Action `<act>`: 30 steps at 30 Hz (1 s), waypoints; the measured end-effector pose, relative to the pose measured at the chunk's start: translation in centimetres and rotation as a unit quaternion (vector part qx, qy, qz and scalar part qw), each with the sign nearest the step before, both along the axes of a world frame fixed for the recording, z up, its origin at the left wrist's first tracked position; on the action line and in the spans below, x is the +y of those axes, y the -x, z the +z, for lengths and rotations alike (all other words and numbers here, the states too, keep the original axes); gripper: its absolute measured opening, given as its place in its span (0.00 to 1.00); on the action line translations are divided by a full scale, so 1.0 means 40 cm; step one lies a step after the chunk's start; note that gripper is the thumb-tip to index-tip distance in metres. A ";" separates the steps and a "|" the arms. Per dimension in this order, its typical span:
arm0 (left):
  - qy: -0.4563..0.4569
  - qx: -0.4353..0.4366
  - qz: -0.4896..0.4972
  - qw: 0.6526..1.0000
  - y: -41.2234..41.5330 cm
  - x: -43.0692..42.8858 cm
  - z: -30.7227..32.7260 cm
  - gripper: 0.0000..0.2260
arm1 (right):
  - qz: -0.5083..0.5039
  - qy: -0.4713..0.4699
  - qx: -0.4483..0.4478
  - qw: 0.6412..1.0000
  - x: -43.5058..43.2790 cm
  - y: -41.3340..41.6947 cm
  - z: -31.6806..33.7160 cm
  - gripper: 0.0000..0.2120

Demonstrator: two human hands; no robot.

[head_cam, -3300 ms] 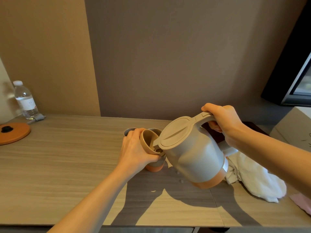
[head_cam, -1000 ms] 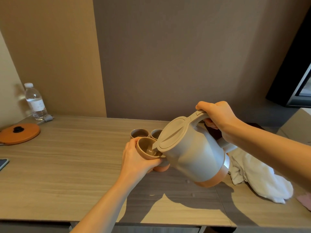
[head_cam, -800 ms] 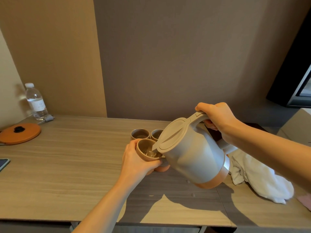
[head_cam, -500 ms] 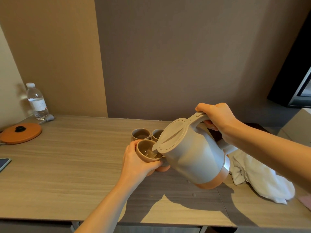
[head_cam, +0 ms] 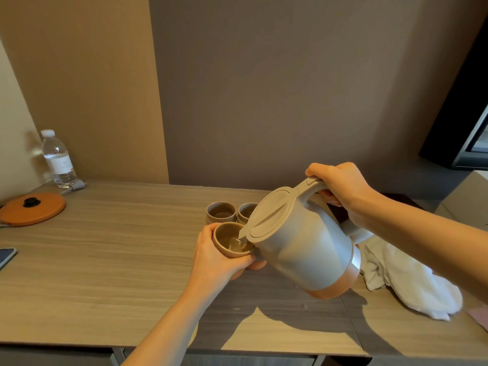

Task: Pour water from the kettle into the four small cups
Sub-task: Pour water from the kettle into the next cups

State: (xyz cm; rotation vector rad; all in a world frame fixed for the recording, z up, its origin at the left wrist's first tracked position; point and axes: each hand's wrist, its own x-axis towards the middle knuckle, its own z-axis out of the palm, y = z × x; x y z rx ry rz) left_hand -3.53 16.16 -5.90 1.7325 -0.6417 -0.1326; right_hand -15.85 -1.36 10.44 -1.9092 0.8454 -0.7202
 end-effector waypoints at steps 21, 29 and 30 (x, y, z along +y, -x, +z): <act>0.017 0.021 -0.016 1.000 0.015 0.002 -0.014 0.38 | -0.003 0.004 0.004 1.000 0.009 0.007 -0.009 0.20; 0.013 0.021 -0.016 1.000 0.017 0.003 -0.016 0.38 | -0.004 -0.003 0.004 1.000 0.009 0.007 -0.014 0.20; 0.012 0.021 -0.015 1.000 0.017 0.003 -0.015 0.38 | -0.002 -0.004 0.002 1.000 0.009 0.008 -0.014 0.20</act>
